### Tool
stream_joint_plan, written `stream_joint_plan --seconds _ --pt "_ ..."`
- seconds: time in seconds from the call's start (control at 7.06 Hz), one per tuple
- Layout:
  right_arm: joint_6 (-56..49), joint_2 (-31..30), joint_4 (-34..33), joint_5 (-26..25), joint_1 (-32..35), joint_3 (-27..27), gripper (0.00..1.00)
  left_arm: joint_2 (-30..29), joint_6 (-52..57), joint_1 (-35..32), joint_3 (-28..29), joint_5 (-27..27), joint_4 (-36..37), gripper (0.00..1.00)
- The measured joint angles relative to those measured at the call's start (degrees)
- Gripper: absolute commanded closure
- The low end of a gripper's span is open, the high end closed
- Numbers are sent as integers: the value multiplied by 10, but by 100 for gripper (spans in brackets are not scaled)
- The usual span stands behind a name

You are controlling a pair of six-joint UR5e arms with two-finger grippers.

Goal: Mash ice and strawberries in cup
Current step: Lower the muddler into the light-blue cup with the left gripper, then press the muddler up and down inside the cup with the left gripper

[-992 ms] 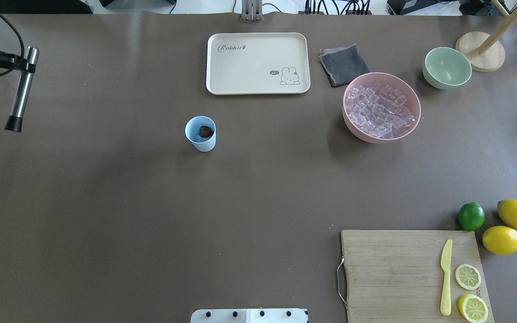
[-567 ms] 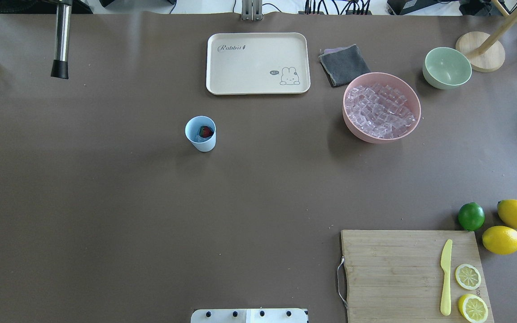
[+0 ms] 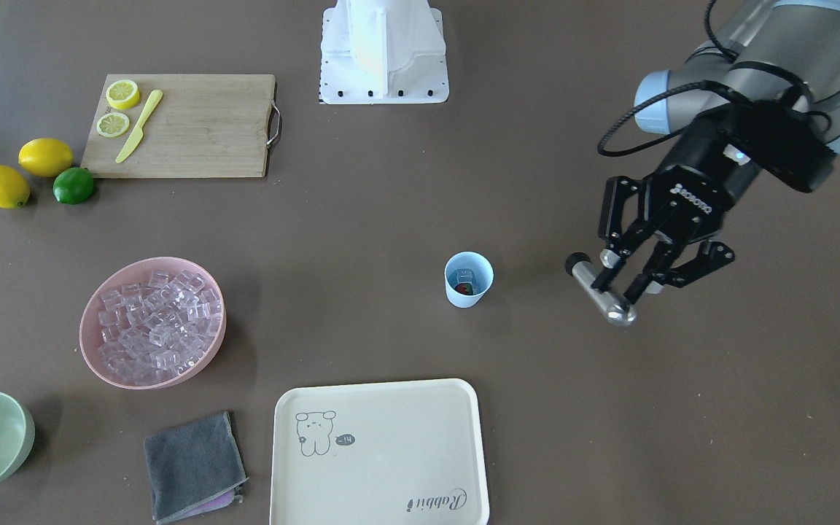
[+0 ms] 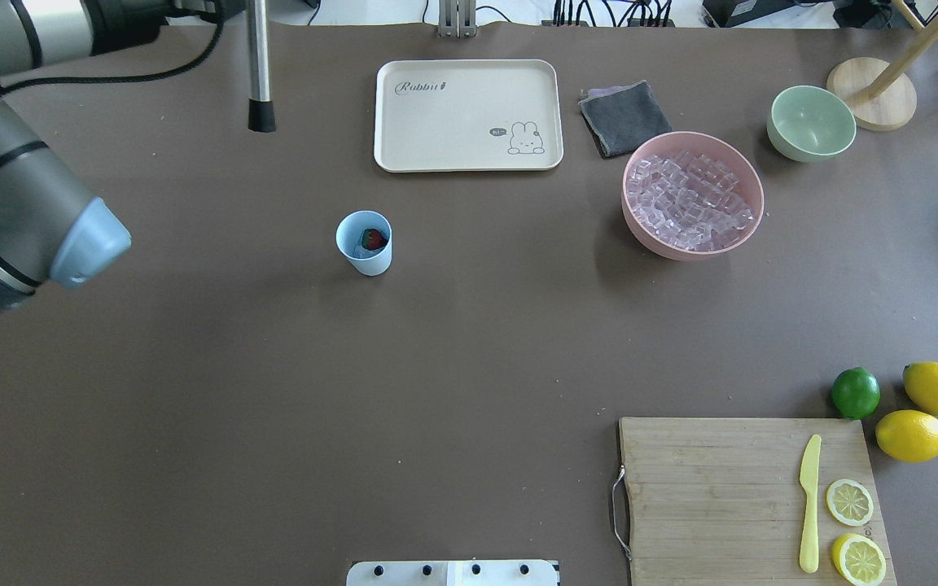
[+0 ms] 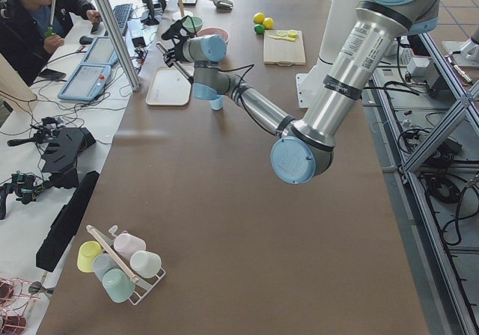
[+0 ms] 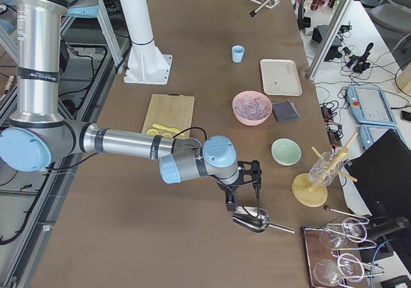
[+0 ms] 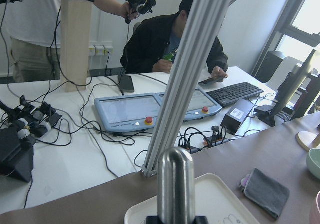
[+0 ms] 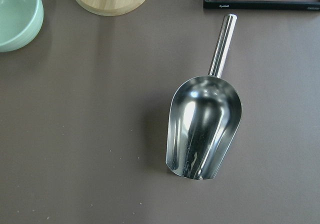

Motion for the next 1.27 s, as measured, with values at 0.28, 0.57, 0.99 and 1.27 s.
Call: stream_joint_plan --seconds 0.28,0.57,0.99,1.27 --pt "-12 -5 -1 -2 4 0 0 -20 11 110 68 143 -136 100" --pt "-23 -11 -1 -4 14 -1 0 -23 48 158 140 183 -220 100" --pt "-40 -14 -1 -5 25 0 0 -1 59 172 157 184 -269 100" --pt "-47 -16 -1 -5 29 0 0 12 59 173 159 184 -277 100"
